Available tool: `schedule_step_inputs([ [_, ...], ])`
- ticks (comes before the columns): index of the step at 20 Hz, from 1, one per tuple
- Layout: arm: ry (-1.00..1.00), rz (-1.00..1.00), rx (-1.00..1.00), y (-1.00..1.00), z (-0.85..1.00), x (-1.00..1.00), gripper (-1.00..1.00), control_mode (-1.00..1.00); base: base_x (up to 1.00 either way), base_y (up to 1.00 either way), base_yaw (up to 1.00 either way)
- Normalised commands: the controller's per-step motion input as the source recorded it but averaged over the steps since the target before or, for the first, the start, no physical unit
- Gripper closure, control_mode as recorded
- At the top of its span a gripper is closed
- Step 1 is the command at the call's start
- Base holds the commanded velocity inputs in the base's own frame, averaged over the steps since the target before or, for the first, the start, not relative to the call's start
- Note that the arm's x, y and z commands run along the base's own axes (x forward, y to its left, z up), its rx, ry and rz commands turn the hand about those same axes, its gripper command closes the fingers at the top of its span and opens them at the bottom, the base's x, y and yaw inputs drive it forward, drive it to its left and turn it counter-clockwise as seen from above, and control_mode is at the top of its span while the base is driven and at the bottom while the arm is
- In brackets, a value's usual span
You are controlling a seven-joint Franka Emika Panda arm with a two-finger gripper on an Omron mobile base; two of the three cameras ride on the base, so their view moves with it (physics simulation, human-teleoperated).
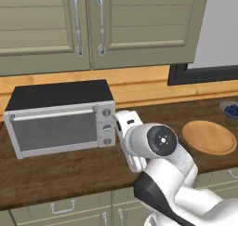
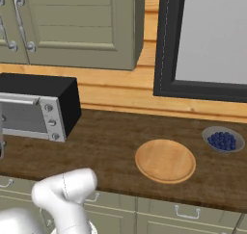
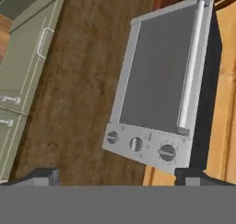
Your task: Pick up the kebab skewer and baguette bread, and place them inside the toaster oven. Close the toaster oven door and start by setting the timer.
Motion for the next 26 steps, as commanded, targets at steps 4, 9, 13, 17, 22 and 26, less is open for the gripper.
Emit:
schedule_step_inputs([
  [4,0.22,0.04,-0.76,0.00,-0.17,-0.02,-1.00,-1.00,0.00,0.00,0.00],
  [9,0.02,0.03,-0.63,0.00,-0.60,0.00,-1.00,-1.00,0.00,0.00,0.00],
  [13,0.00,0.17,-0.41,-0.01,-0.64,0.15,-1.00,-1.00,0.00,0.00,0.00],
  [17,0.12,0.34,-0.19,-0.05,-0.33,0.33,-1.00,-1.00,0.00,0.00,0.00],
  [22,0.04,0.37,-0.13,-0.57,-0.21,0.06,-1.00,-1.00,0.00,0.00,0.00],
  [26,-0.04,0.26,-0.23,-0.20,-0.58,0.12,-1.00,-1.00,0.00,0.00,0.00],
])
